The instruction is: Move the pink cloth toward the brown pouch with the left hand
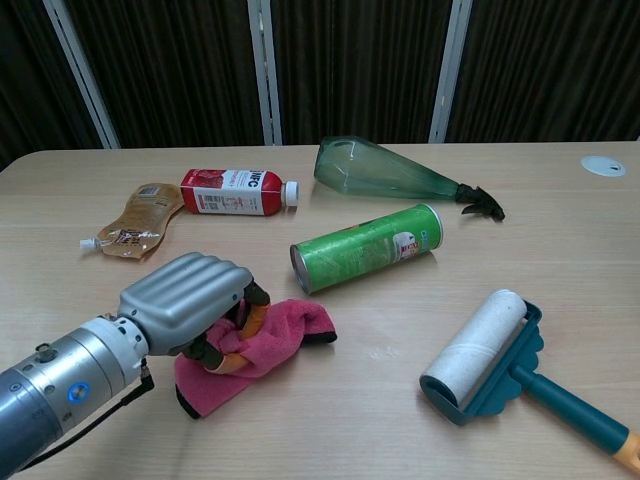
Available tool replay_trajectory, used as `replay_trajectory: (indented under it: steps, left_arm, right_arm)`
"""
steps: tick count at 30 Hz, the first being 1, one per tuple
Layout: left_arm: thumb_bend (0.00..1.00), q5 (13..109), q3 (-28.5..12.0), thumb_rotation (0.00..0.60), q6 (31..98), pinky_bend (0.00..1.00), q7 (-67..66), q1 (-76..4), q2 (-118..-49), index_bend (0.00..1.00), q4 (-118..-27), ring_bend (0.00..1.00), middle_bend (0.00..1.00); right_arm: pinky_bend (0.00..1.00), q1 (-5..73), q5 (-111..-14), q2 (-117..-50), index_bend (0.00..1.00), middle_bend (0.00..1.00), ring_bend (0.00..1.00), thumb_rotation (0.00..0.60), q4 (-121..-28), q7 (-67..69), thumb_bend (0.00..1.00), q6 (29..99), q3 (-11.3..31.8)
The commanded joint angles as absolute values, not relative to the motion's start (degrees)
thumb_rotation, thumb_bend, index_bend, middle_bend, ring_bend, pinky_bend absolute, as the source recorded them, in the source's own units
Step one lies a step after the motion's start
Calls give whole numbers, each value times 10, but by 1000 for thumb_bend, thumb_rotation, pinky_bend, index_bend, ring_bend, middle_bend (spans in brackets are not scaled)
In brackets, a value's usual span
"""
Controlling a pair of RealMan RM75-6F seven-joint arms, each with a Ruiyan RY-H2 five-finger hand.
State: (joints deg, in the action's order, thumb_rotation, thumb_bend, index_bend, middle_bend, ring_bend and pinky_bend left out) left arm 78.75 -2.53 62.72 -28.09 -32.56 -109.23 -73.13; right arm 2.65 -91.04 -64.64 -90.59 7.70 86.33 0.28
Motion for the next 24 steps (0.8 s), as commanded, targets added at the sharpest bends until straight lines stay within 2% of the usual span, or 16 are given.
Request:
replay_trajectory:
  steps: [1,7,17,24]
  left_arm:
    - [513,781,-32,600,630,536,-283,-324,-1088,768,-717,444,511]
    - [513,751,-59,600,630,536,-279,-319,-1054,769,-682,444,510]
    - [510,729,-70,600,635,535,-240,-296,-977,764,-641,444,508]
    - [509,709,-104,600,664,534,-186,-278,-924,763,-657,443,505]
  right_arm:
    - [9,27,-910,-646,0,0,0,600,-906,77,0,863,3]
    - [8,27,-910,-646,0,0,0,600,-905,79,0,863,3]
    - [8,27,-910,-646,0,0,0,600,-907,75,0,862,3]
    - [8,27,-910,-647,0,0,0,600,-909,70,0,862,4]
